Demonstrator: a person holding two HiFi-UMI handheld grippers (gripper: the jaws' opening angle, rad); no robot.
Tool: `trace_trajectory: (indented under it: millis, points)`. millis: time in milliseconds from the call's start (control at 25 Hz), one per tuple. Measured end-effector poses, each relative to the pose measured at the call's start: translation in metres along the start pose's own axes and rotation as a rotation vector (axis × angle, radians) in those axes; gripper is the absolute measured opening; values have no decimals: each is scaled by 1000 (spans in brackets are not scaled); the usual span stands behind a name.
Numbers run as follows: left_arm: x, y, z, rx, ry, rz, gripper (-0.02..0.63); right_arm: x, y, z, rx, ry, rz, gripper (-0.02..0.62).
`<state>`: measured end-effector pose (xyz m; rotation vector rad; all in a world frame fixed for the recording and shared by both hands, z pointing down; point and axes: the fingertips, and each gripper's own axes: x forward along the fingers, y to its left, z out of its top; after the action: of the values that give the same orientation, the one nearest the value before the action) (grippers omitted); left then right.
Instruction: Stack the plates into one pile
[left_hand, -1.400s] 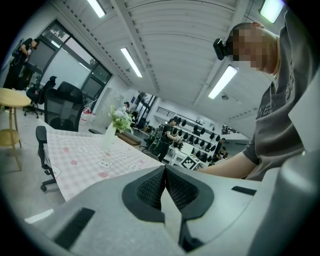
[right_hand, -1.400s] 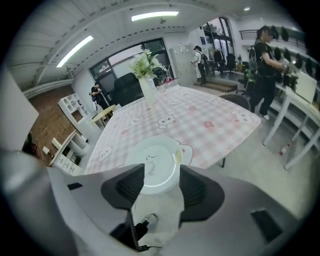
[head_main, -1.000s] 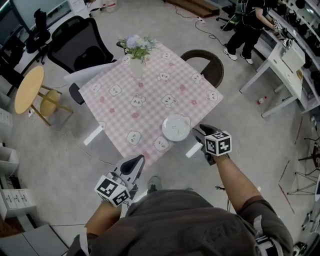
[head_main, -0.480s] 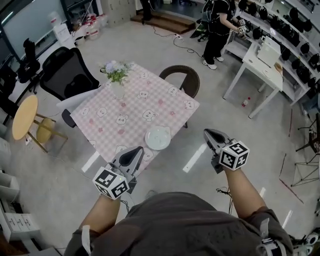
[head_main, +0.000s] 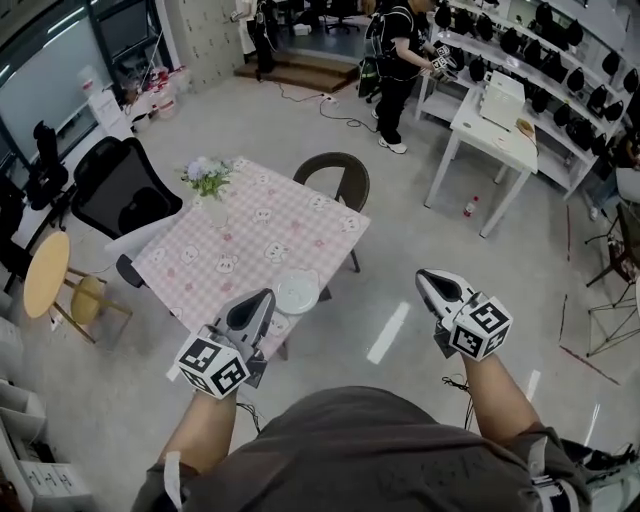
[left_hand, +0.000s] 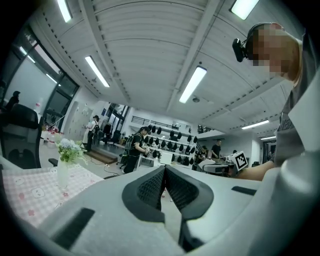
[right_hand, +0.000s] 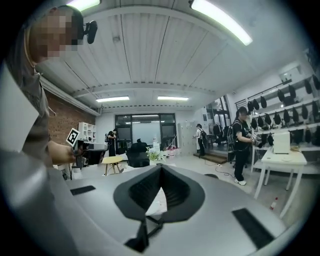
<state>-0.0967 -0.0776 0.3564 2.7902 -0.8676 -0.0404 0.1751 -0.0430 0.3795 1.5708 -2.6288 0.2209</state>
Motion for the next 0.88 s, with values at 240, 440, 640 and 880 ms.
trace_trajectory:
  millis: [240,440,640,880]
  points:
    - [-8,-13,2,8,-9,-3,6,-17,7,-2,-20,-10,-13,-8]
    - [-13,-17,2,-10,-21,2,6,-20,12,-2,-11,-11,-17,-8]
    - [-18,-19,2,-7,-29,6,5,-23,16,-2,-24,-6,-17,-8]
    - [-23,-20,-2,-12,-29,16,5,-23,21,-7,-48,6,-18,-9]
